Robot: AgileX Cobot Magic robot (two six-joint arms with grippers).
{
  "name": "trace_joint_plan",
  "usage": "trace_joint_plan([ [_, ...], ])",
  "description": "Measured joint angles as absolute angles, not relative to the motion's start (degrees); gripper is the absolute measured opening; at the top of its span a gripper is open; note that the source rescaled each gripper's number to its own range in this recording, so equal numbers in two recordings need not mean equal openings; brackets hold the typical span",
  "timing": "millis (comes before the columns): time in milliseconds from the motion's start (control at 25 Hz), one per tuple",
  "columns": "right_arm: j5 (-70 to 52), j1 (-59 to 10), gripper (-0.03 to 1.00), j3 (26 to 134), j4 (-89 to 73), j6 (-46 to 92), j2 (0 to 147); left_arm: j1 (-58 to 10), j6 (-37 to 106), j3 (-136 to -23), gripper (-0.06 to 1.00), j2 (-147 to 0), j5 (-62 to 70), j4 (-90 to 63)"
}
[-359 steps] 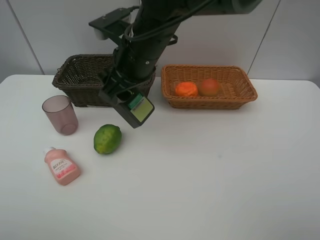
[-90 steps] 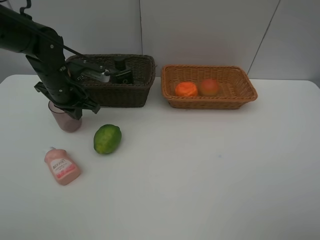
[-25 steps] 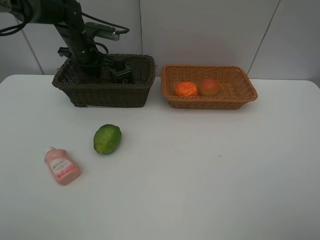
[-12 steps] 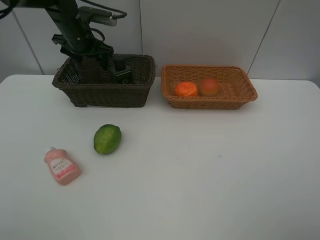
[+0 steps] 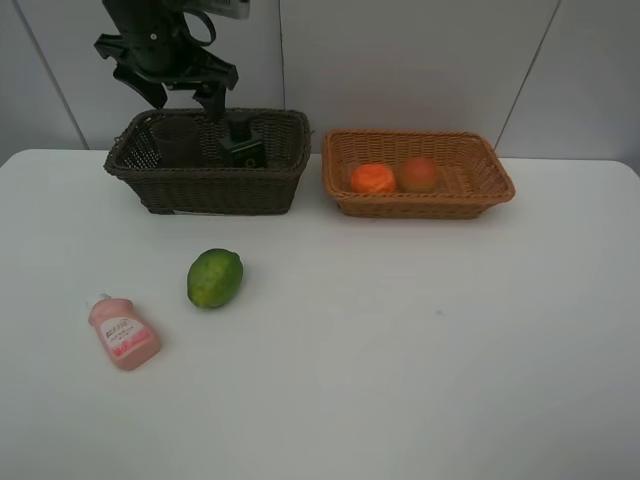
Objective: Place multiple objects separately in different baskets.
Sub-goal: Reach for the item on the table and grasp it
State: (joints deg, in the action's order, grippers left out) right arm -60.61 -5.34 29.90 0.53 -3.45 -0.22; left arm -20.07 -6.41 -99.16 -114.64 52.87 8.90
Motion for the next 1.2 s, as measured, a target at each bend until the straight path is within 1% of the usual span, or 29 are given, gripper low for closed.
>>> trace_joint_plan([
  [240, -60.61, -5.34, 0.87, 29.90, 0.53, -3.45, -0.22, -24.82, -7.84, -84.75, 1.00, -106.75, 50.63, 8.85],
  [400, -60.61, -5.34, 0.87, 29.90, 0.53, -3.45, -0.22, -27.13, -10.95, -74.79, 1.00, -102.22, 45.81, 8.89],
  [640, -60.61, -5.34, 0.87, 29.90, 0.53, -3.45, -0.22, -28.84, -14.52, -63.41, 1.00, -101.09, 38.76, 9.22],
  [800, -60.61, -5.34, 0.87, 29.90, 0.53, -3.45, -0.22, -28.84, -16.08, -60.65, 1.00, -101.11, 35.27, 9.27],
  [1200, -60.61, -5.34, 0.87, 29.90, 0.53, -3.45, -0.22, -30.66, -22.58, -60.42, 1.00, -106.60, 31.94, 8.91],
])
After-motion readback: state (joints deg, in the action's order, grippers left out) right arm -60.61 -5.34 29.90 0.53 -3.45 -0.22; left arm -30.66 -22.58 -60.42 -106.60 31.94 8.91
